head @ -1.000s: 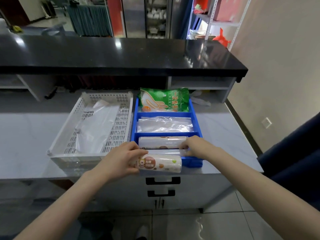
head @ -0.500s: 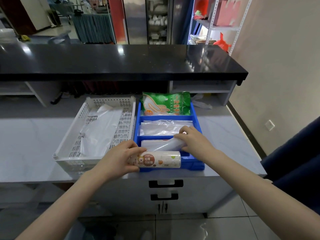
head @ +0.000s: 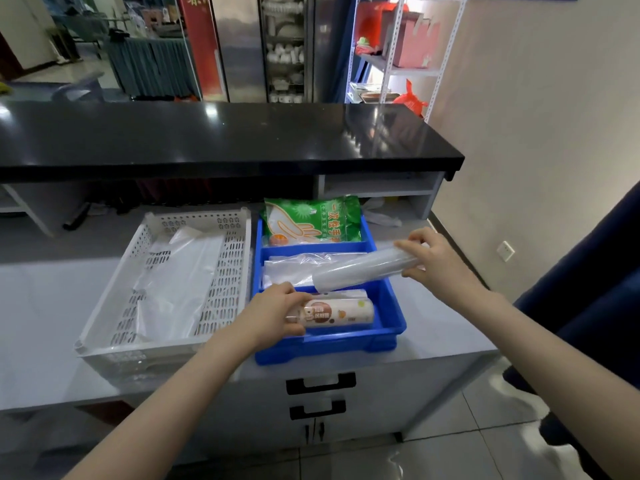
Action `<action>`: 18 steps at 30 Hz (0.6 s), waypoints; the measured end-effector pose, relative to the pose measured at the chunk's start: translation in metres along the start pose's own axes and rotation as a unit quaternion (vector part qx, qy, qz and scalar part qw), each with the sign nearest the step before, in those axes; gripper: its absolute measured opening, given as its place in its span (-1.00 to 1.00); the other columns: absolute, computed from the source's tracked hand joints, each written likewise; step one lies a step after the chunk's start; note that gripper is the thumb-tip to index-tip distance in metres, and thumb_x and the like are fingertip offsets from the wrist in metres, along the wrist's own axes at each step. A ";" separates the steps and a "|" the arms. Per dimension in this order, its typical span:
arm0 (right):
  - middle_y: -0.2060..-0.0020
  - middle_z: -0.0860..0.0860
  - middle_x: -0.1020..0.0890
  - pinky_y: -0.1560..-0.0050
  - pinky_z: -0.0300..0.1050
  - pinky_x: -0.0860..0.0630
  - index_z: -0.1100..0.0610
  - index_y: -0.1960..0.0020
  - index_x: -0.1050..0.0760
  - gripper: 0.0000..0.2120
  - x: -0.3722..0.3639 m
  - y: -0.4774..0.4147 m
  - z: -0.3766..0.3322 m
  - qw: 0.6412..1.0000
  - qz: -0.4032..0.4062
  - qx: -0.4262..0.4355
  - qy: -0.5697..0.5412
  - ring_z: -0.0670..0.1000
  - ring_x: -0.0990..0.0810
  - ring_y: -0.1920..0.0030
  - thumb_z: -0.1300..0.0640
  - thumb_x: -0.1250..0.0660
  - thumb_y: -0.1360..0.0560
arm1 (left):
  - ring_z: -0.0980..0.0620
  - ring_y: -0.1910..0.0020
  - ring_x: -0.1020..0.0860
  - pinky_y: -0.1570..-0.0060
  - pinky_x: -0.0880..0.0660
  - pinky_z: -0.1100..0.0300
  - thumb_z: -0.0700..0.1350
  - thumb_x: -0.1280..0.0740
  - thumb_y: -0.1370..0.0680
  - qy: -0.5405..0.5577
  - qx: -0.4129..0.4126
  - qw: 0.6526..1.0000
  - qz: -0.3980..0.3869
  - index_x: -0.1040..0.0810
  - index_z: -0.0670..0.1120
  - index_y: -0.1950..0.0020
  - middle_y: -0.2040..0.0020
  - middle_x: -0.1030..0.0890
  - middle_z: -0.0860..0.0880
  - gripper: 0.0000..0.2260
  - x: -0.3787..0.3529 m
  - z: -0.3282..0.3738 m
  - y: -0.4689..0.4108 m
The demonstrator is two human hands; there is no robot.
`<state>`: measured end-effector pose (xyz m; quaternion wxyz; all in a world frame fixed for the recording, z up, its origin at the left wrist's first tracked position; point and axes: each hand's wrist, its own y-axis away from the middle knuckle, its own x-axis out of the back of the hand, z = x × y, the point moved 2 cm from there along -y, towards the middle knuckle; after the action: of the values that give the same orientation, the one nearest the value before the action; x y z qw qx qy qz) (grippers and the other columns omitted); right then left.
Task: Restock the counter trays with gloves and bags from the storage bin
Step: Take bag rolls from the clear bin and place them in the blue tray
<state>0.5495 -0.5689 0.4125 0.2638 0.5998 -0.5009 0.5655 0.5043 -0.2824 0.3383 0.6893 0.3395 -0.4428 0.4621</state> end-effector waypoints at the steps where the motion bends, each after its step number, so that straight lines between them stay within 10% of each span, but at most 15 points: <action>1: -0.23 0.19 -0.45 -0.27 -0.02 -0.37 0.19 -0.33 -0.47 -0.50 0.001 0.002 0.003 1.000 0.000 -0.008 0.002 0.16 -0.41 -0.22 0.26 -0.47 -0.40 | 0.04 -0.11 -0.44 -0.15 -0.45 0.10 0.07 -0.44 -0.42 0.000 0.005 1.000 -0.012 -0.36 0.12 -0.41 -0.15 -0.44 0.06 -0.43 -0.006 0.000 -0.006; 7: -0.22 0.13 -0.44 -0.29 -0.06 -0.36 0.14 -0.34 -0.46 -0.49 -0.005 0.008 0.008 0.999 -0.023 -0.036 -0.018 0.12 -0.41 -0.23 0.24 -0.46 -0.41 | 0.03 -0.20 -0.44 -0.27 -0.37 0.09 0.10 -0.39 -0.47 0.052 0.010 0.999 0.003 -0.42 0.03 -0.38 -0.20 -0.46 0.03 -0.50 -0.030 -0.003 -0.015; 13: -0.19 0.06 -0.42 -0.26 -0.20 -0.34 0.12 -0.34 -0.46 -0.49 -0.034 -0.004 -0.005 0.989 -0.088 -0.048 -0.105 0.02 -0.41 -0.18 0.22 -0.47 -0.41 | 0.08 -0.03 -0.51 0.05 -0.45 0.18 0.13 -0.44 -0.40 0.056 0.114 0.968 0.218 -0.50 0.03 -0.12 -0.05 -0.54 0.09 -0.64 -0.006 -0.030 0.000; 18: -0.19 0.06 -0.43 -0.20 -0.38 -0.26 0.09 -0.32 -0.47 -0.47 -0.070 -0.011 -0.028 0.977 -0.146 -0.036 -0.153 0.02 -0.45 -0.18 0.21 -0.50 -0.38 | 0.05 -0.23 -0.46 -0.23 -0.40 0.12 0.05 -0.44 -0.43 0.059 0.049 0.991 0.108 -0.40 0.13 -0.32 -0.26 -0.50 0.08 -0.51 -0.004 -0.035 0.003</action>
<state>0.5574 -0.5191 0.3557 0.2849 0.7362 -0.4623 0.4038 0.5109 -0.2519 0.3215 0.6430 0.2952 -0.4124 0.5738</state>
